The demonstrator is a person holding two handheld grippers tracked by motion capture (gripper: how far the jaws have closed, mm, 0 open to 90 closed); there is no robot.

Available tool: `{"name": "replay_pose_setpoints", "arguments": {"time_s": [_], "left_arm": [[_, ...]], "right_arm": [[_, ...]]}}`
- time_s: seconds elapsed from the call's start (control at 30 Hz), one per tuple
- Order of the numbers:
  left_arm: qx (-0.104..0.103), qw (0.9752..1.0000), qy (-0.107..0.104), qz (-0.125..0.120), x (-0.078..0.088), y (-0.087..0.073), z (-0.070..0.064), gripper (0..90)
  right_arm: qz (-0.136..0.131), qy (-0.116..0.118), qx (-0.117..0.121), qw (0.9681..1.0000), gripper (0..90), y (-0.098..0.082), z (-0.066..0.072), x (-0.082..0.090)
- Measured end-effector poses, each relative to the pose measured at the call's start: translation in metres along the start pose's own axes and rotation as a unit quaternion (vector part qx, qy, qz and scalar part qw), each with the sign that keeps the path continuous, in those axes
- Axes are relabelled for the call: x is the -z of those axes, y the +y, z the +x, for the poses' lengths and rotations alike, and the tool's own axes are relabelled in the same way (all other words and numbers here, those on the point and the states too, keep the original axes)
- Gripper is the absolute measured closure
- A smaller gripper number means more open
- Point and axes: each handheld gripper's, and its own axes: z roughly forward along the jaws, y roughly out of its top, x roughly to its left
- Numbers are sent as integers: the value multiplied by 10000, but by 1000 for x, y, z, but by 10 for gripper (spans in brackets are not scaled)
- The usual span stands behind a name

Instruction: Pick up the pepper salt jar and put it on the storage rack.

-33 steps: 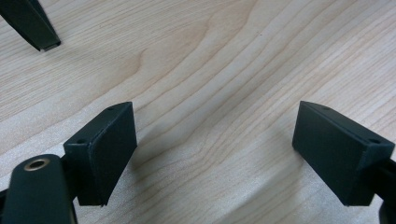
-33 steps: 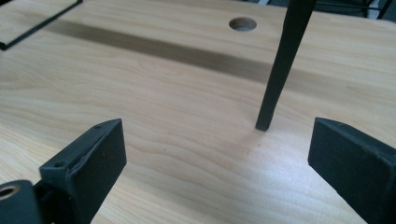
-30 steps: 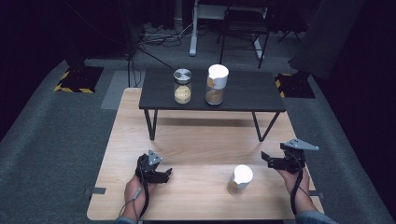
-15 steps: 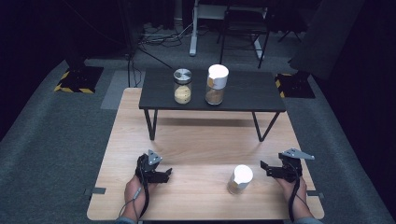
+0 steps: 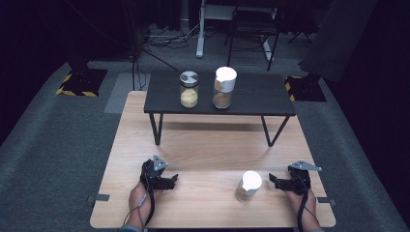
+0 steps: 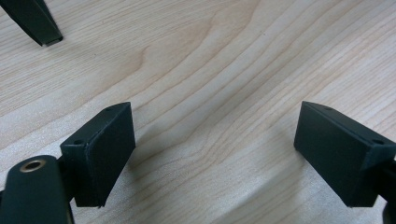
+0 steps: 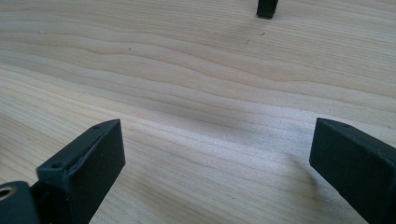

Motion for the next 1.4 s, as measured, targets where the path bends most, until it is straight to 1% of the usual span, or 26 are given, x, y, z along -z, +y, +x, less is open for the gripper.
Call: {"name": "replay_pose_setpoints", "arguments": {"time_s": [0.1, 0.17, 0.27, 0.33, 0.37, 0.6, 0.77, 0.97, 1.1, 1.2, 1.4], "left_arm": [[2, 10000, 1, 9, 0, 0, 0, 125], [0, 10000, 3, 8, 0, 0, 0, 125], [-13, 10000, 3, 9, 0, 0, 0, 125], [-8, 10000, -2, -1, 0, 0, 0, 125], [2, 10000, -7, 2, 1, -1, 0, 125], [-18, 10000, 4, -1, 1, -1, 0, 125], [14, 10000, -20, 9, 1, -1, 1, 124], [-12, 10000, -7, 1, 1, -1, 0, 124], [-20, 10000, 2, -2, 1, -1, 0, 124], [-26, 10000, -6, -5, 1, -2, -1, 124], [-15, 10000, -16, 1, 2, -2, 0, 124]], "right_arm": [[136, -58, 2, 9999, 31, 3, 2, -3], [132, -47, 44, 9999, 32, 3, 3, -4], [157, -119, 124, 9997, 32, 4, 8, -5], [202, -182, 220, 9994, 39, 5, 11, -6], [251, -268, 321, 9988, 34, 7, 15, -7], [245, -252, 350, 9988, 35, 6, 14, -7], [229, -216, 390, 9987, 45, 6, 13, -7], [191, -278, 484, 9983, 45, 4, 17, -6], [190, -263, 481, 9983, 45, 4, 16, -6], [223, -204, 405, 9987, 45, 6, 13, -7], [226, -202, 389, 9988, 46, 6, 13, -7]]}}
